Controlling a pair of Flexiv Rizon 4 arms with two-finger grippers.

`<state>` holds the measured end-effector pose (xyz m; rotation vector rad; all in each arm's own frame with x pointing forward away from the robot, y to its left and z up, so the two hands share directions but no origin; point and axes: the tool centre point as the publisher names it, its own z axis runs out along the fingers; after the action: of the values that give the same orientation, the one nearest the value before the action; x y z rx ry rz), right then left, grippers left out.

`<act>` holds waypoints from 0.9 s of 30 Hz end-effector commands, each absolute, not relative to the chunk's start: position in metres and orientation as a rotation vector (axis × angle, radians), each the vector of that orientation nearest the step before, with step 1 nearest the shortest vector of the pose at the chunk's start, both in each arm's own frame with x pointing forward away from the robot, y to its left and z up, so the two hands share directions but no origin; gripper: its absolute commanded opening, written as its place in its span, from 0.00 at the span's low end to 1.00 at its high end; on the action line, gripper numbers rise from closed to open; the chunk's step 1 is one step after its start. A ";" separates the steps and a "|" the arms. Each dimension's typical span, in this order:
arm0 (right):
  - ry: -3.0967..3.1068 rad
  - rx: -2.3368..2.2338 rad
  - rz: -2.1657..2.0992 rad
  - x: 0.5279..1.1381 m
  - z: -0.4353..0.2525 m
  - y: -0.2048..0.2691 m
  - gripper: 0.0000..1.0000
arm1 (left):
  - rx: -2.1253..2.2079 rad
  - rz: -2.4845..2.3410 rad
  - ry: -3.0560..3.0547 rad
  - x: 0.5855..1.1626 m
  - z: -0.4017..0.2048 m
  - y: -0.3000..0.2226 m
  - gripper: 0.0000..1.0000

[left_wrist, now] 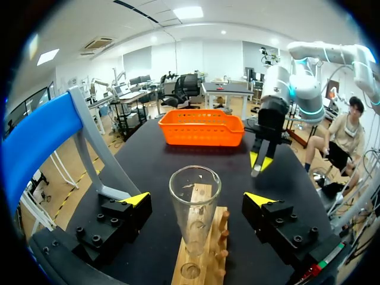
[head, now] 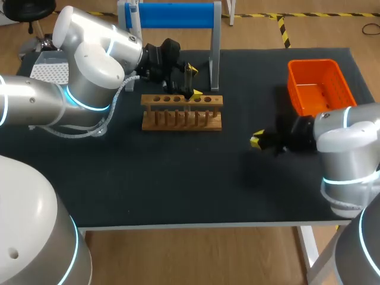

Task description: Invert the test tube, pick up the pipette, mount the tip to pipette, aspirate from beaker and dispense into the tube, eject the tip, return the pipette, and cap with the stopper.

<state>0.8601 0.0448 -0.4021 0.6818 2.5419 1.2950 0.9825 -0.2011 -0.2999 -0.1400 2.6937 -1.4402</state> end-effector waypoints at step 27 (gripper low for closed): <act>2.702 0.297 1.399 0.886 -0.282 0.065 0.00 | -0.138 -1.439 2.700 0.984 -0.300 -0.201 1.00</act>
<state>0.8851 0.0666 -0.2835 0.3082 2.6838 1.3930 0.9826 -0.2011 -0.3000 -0.1398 2.6934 -1.4408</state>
